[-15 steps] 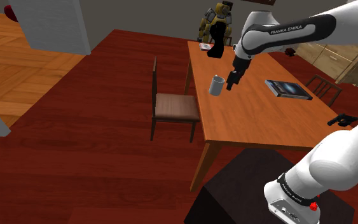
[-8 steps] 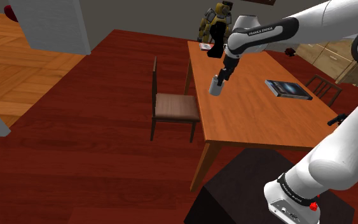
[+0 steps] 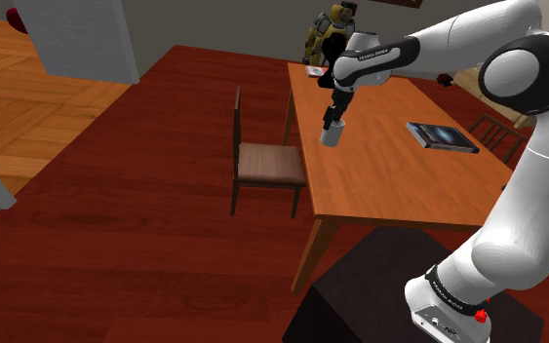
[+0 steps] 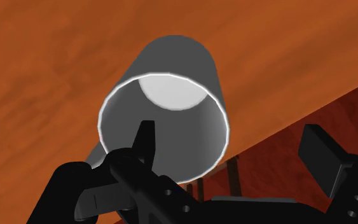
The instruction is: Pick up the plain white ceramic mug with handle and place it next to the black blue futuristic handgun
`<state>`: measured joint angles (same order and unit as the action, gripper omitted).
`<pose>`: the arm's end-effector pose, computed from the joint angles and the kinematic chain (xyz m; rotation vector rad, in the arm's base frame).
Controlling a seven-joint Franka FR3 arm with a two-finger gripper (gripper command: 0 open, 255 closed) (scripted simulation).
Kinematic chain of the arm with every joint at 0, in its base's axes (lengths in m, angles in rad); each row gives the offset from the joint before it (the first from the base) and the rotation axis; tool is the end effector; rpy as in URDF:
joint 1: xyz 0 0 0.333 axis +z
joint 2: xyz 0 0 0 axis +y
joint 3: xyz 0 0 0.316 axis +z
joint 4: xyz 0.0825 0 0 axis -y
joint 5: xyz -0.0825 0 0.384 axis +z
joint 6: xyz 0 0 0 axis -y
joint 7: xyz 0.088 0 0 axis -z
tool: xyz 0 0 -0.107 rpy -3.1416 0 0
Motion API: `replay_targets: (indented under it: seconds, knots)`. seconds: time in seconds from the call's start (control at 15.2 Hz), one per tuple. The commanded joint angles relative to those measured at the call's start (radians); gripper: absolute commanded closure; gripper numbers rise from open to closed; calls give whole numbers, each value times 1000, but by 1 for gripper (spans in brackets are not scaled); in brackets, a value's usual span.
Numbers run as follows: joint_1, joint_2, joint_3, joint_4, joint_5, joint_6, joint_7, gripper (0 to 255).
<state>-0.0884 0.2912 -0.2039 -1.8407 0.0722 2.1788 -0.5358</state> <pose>0.6077 -0.1718 0.3782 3.1034 0.3329 0.0782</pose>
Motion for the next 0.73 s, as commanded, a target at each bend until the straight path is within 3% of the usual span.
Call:
replay_targets:
  seconds: [0.0,0.2,0.66]
  knots:
    - [-3,15,1,-7,5,22,-5,0]
    - [-5,41,4,-21,12,62,-10,0]
    - [-5,41,4,-21,12,62,-10,0]
